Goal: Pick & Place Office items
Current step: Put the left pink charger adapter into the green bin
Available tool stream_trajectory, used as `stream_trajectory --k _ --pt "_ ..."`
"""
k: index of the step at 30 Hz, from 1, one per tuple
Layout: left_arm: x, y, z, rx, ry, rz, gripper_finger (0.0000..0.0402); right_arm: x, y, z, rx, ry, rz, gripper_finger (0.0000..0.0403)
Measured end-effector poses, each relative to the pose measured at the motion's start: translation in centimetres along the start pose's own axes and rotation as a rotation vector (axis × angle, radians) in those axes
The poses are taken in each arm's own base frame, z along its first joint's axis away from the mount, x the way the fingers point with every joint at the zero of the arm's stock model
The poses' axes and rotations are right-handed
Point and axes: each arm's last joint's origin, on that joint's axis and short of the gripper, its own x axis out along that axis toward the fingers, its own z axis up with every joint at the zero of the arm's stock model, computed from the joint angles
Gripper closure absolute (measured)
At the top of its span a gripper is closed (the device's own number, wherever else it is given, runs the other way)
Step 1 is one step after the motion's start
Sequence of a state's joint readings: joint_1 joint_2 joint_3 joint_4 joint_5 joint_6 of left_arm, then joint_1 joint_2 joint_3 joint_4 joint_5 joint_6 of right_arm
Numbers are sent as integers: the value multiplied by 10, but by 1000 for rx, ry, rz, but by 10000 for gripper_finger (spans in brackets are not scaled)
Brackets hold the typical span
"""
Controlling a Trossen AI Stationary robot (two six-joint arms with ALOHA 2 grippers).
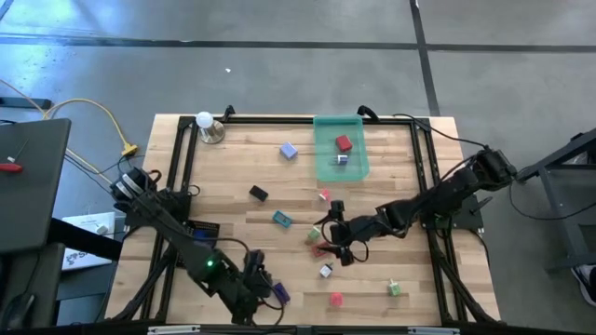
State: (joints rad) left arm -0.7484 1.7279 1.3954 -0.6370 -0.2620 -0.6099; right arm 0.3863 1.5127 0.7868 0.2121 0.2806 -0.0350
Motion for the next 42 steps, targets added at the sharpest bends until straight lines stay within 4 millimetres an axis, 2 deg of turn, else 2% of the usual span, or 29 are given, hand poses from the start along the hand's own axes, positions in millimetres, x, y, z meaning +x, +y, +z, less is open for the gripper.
stream_trajectory --k 9,21,27,35,42 --pt "0 -19 -11 18 -15 -50 144 -2 8 -3 99 35 23 82" --pt "-2 -29 7 -45 -184 -173 144 -2 8 -4 161 40 21 82" --pt "-1 -26 6 -39 -166 -142 144 -2 8 -4 171 40 21 82" --pt "25 -20 -14 29 -24 15 144 -2 8 -4 166 40 21 82" --pt "39 -14 -16 19 9 53 144 -2 8 -4 147 40 21 82"
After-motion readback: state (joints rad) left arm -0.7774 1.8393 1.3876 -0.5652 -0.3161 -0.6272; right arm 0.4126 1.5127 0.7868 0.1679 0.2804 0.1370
